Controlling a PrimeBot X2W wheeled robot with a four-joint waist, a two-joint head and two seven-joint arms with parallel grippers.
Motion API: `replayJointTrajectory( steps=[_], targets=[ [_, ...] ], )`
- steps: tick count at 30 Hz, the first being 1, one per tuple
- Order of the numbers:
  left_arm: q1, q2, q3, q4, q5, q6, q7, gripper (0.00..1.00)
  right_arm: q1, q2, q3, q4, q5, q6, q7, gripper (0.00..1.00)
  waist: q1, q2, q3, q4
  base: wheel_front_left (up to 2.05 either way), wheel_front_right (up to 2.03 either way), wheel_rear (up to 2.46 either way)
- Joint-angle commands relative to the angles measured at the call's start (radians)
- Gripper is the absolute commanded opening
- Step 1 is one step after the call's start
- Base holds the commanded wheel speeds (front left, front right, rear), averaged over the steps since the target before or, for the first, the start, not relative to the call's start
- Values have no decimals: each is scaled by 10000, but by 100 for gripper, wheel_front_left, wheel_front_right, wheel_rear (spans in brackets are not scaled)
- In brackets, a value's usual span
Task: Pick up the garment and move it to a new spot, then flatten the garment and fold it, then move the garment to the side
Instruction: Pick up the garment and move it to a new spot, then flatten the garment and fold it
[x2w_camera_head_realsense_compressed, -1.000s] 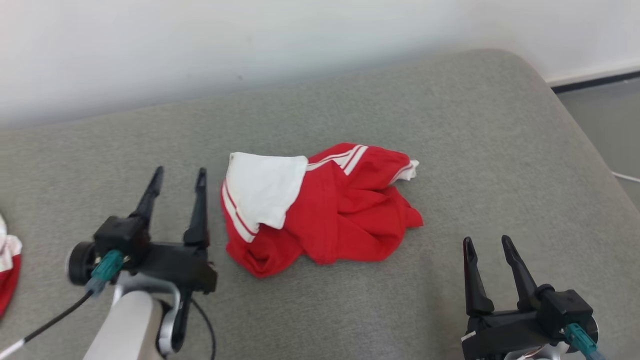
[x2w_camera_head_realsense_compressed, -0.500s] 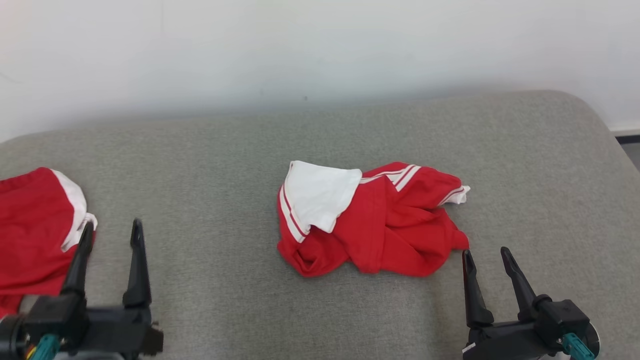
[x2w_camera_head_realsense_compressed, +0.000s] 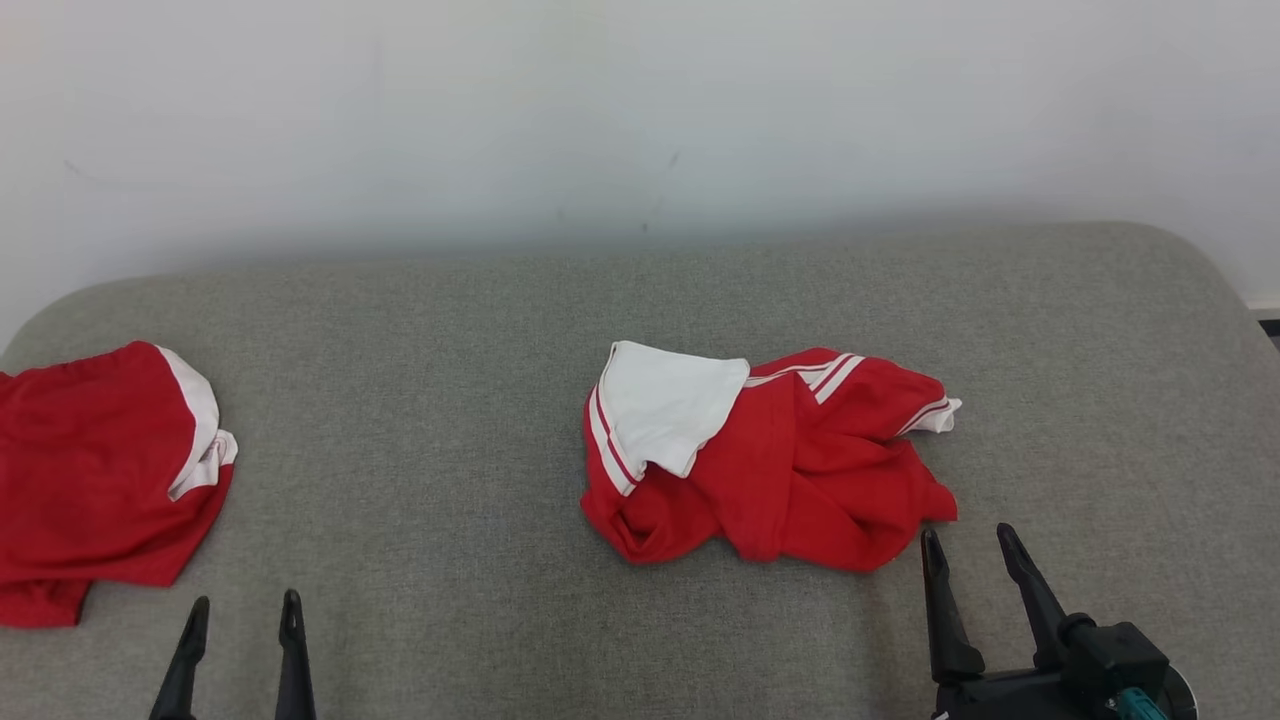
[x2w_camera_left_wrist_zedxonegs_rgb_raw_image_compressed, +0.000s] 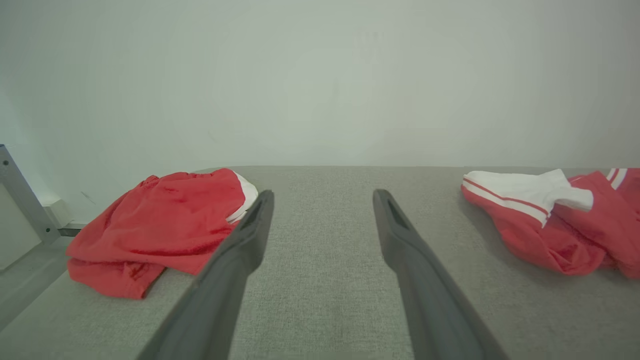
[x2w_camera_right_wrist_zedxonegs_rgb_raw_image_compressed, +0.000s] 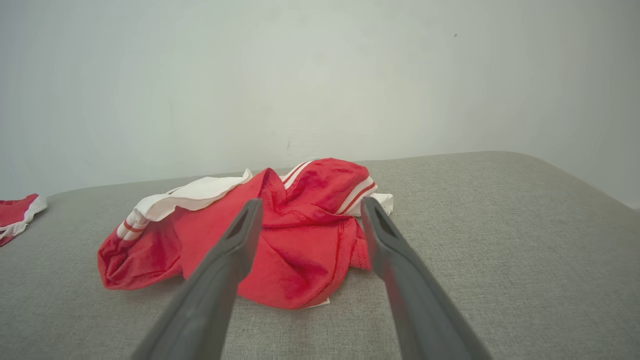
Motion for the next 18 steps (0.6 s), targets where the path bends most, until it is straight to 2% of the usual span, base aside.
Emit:
replayJointTrajectory(
  steps=[1,18],
  targets=[
    [223,-136,49,26,311,-89,-30,100,112,20,15,33,-130,-21,-10,100,1,0,-18,17,0,0,0],
    [587,-840,511,202,742,-487,-32,100,207,22,219,375,-9,-21,-10,100,1,0,-83,-25,0,0,0]
  ],
)
